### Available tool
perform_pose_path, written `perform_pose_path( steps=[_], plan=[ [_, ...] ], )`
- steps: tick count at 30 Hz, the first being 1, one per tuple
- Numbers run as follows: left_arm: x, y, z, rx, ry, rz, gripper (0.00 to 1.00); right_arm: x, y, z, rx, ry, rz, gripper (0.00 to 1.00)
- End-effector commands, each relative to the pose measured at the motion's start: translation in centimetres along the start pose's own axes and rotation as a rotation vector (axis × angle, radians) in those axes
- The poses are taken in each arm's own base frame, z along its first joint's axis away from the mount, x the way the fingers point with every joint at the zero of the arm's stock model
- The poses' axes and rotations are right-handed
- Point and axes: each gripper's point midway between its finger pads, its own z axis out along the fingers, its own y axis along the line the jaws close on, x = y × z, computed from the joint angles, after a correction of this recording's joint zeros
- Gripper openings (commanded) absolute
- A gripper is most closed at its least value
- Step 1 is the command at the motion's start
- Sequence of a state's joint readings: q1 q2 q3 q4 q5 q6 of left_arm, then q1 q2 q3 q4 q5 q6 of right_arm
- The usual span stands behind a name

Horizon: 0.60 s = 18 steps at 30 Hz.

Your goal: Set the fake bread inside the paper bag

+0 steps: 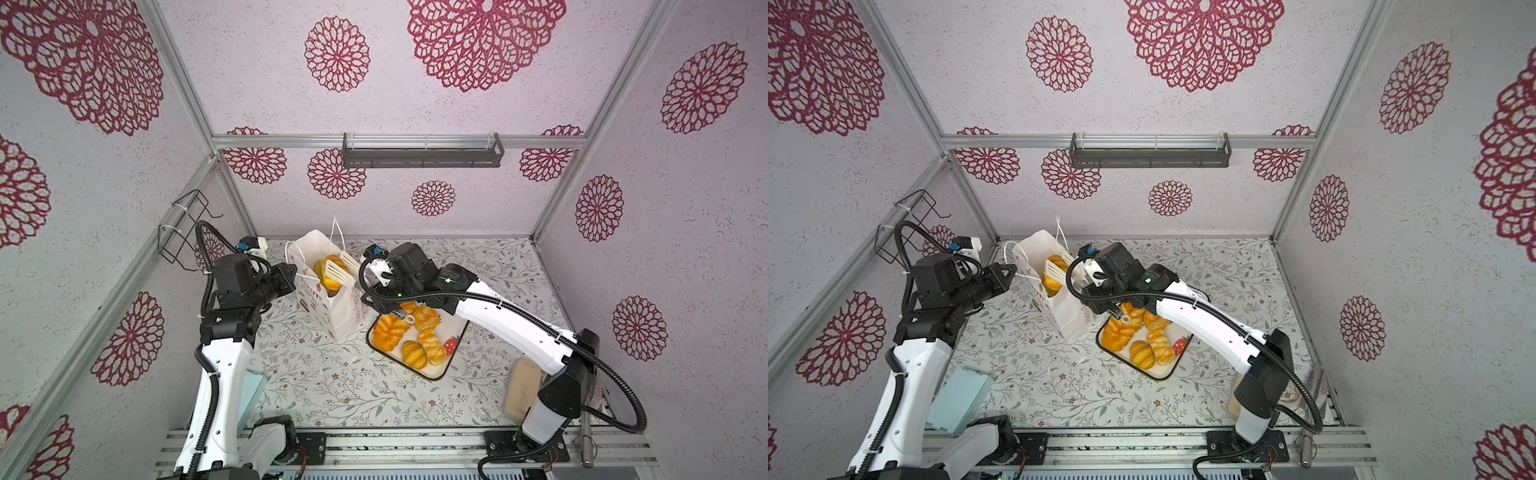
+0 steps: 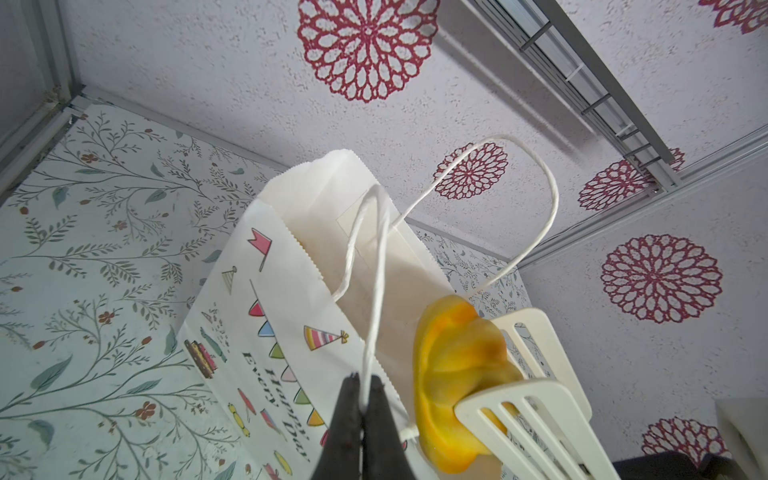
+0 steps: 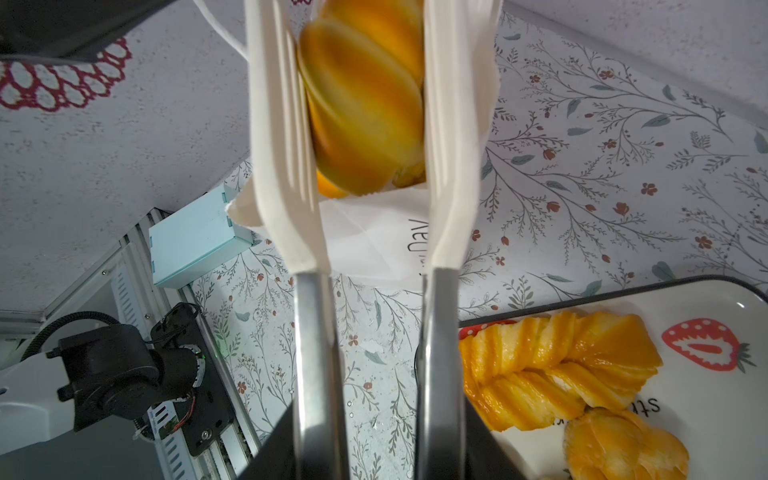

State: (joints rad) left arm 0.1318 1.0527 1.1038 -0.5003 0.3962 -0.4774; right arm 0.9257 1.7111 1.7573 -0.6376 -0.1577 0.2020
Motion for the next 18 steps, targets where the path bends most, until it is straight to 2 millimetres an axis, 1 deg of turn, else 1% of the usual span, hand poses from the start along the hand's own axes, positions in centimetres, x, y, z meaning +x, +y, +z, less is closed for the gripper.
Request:
perform_pose_path(
  steps=[1,3,8,12,18],
  plan=[
    [-0.8,0.3,-1.0,-0.036,-0.032,0.028,0.0,-2.8,0.8,-1.9,-0.011,-0.094,-0.026,0.49],
    [-0.8,0.5,-1.1,-0.051,-0.034,0.03,0.0,-2.8,0.8,-2.0,-0.009,-0.093,-0.027,0.52],
    [-0.7,1.2,-1.2,-0.091,-0.034,0.029,0.0,-3.0,0.8,-2.5,-0.005,-0.103,-0.027,0.55],
    [-0.7,1.3,-1.3,-0.097,-0.036,0.03,0.0,-3.2,0.8,-2.9,0.0,-0.11,-0.029,0.56],
    [-0.5,1.2,-1.2,-0.091,-0.029,0.031,0.0,-3.9,1.1,-4.7,0.005,-0.147,-0.033,0.55]
  ],
)
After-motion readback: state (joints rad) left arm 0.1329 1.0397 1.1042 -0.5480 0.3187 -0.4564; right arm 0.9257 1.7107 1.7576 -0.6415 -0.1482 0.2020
